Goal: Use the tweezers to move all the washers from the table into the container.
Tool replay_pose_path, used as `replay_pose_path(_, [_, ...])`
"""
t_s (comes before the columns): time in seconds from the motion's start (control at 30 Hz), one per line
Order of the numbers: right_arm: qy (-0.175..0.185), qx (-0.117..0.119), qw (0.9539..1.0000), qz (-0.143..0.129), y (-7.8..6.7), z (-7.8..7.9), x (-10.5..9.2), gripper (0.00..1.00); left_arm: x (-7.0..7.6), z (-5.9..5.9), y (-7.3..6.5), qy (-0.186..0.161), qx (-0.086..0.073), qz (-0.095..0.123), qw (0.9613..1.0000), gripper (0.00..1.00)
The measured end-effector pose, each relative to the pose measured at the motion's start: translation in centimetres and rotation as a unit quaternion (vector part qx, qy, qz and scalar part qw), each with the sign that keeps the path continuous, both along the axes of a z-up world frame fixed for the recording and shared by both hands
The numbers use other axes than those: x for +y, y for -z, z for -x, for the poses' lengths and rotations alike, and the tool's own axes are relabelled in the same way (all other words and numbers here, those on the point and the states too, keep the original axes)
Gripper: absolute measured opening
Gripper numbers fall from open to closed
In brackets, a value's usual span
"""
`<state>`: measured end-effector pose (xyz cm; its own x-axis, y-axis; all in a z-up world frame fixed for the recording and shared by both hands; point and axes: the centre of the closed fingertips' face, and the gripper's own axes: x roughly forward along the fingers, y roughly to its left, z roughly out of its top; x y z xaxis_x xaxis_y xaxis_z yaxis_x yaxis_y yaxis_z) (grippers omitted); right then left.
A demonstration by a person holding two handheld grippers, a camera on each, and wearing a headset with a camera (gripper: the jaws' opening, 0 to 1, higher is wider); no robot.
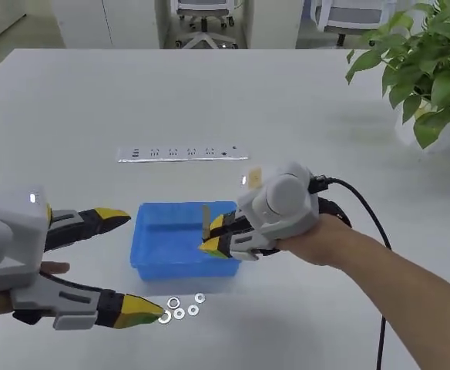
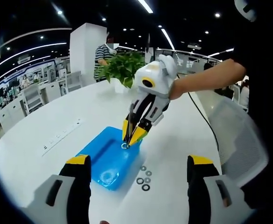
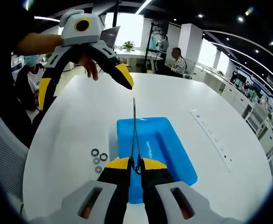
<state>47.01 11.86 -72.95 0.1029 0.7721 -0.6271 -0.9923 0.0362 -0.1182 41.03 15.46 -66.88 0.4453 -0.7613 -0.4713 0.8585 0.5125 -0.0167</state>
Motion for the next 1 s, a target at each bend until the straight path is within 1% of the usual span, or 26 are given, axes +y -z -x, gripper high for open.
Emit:
replay_pose_path(0.07, [0.001,0.003,1.0,0.001,0.3,-0.2,0.1,0.09,0.0,-0.3,0.0,0.002,-0.001,-0.002,1.0,0.86])
replay_pose_path(0.13, [0.001,0.004,1.0,0.004,0.6,-0.4,0.1,0.09,-0.1,-0.5,0.1,0.007,0.002,-0.002,1.0,0.82])
replay_pose_path(0.2, [0.001,0.007,1.0,0.004,0.8,-0.5,0.2,0.09,-0.2,-0.7,0.2,0.01,0.0,-0.005,0.9999,0.79])
replay_pose_path(0.33, [0.001,0.009,0.9999,0.004,1.3,-0.8,0.4,0.09,-0.6,-1.3,0.3,0.017,0.001,-0.005,0.9998,0.71])
replay_pose_path(0.43, [0.002,0.011,0.9999,0.006,1.7,-1.2,0.4,0.09,-1.0,-1.9,0.2,0.022,-0.006,-0.006,0.9997,0.65])
replay_pose_path(0.47, [0.001,0.013,0.9999,0.006,1.8,-1.2,0.4,0.09,-1.1,-2.3,0.4,0.022,-0.008,-0.012,0.9997,0.64])
replay_pose_path(0.53, [0.0,0.011,0.9999,0.009,2.1,-1.4,0.3,0.09,-1.2,-2.6,0.7,0.028,-0.011,-0.025,0.9992,0.62])
replay_pose_path(0.6, [0.003,0.017,0.9998,0.009,2.4,-1.5,0.4,0.09,-1.5,-2.9,0.8,0.033,-0.01,-0.024,0.9991,0.58])
replay_pose_path(0.67, [0.002,0.016,0.9998,0.012,2.8,-1.6,0.3,0.09,-1.7,-3.4,1.0,0.035,-0.011,-0.026,0.999,0.55])
replay_pose_path(0.8, [0.005,0.02,0.9997,0.011,3.1,-1.9,0.4,0.1,-2.0,-4.4,1.3,0.034,-0.016,-0.036,0.9986,0.47])
replay_pose_path(0.9, [0.006,0.024,0.9996,0.011,3.3,-2.0,0.4,0.1,-2.5,-5.3,1.5,0.036,-0.024,-0.043,0.9981,0.39])
replay_pose_path(1.0, [0.004,0.025,0.9996,0.013,3.6,-2.0,0.4,0.1,-3.0,-6.0,1.6,0.039,-0.026,-0.045,0.9979,0.36])
